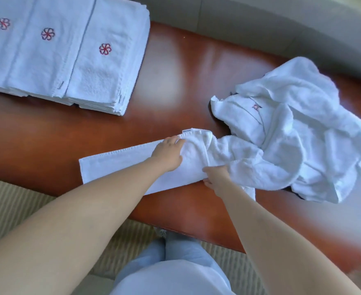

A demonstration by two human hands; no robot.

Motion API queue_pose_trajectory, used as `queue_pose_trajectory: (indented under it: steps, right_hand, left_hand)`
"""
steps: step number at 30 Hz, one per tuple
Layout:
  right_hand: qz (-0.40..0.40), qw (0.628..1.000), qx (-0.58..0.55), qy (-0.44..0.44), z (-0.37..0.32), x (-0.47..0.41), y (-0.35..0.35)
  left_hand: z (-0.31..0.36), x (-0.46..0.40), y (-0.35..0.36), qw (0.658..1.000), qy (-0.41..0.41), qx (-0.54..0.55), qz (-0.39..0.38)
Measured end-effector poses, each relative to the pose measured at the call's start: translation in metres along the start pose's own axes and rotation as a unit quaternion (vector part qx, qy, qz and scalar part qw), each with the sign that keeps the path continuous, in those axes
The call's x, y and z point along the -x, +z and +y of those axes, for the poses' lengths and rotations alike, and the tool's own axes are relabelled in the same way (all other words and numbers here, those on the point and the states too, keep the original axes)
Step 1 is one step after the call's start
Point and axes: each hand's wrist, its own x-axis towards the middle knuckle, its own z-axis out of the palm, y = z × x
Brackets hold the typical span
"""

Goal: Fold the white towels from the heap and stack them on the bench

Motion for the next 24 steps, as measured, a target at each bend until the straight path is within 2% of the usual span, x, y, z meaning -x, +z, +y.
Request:
queue_pose_trajectory:
  steps: [3, 6, 9, 11, 13, 15, 18, 24]
  right_hand:
    - [-0.045, 0.997, -0.046, 0.039, -0.002, 0.0, -0.004]
    - [-0.103, 0.995, -0.001, 0.018, -0.009, 0.006, -0.008]
    - [-0.147, 0.982, 0.086, -0.08, -0.019, 0.013, -0.003]
    - [-0.151, 0.95, 0.206, -0.177, -0.025, 0.017, 0.0]
    - [-0.166, 0.914, 0.286, -0.236, -0.028, 0.021, 0.001]
    - [-0.194, 0.903, 0.294, -0.247, -0.028, 0.025, -0.002]
    - [-0.213, 0.901, 0.286, -0.247, -0.025, 0.028, -0.01]
    - [-0.197, 0.908, 0.267, -0.255, -0.029, 0.034, -0.023]
  left_hand:
    - [0.019, -0.016, -0.01, 0.999, 0.048, -0.01, 0.01]
    - [0.034, -0.025, -0.023, 0.989, 0.12, -0.085, 0.016]
    - [0.044, -0.032, -0.037, 0.962, 0.204, -0.18, 0.004]
    - [0.048, -0.038, -0.046, 0.936, 0.257, -0.24, -0.012]
    - [0.046, -0.044, -0.053, 0.903, 0.292, -0.313, -0.036]
    - [0.042, -0.047, -0.061, 0.889, 0.286, -0.352, -0.059]
    - [0.032, -0.05, -0.075, 0.886, 0.266, -0.376, -0.058]
    - [0.021, -0.048, -0.102, 0.869, 0.278, -0.408, -0.034]
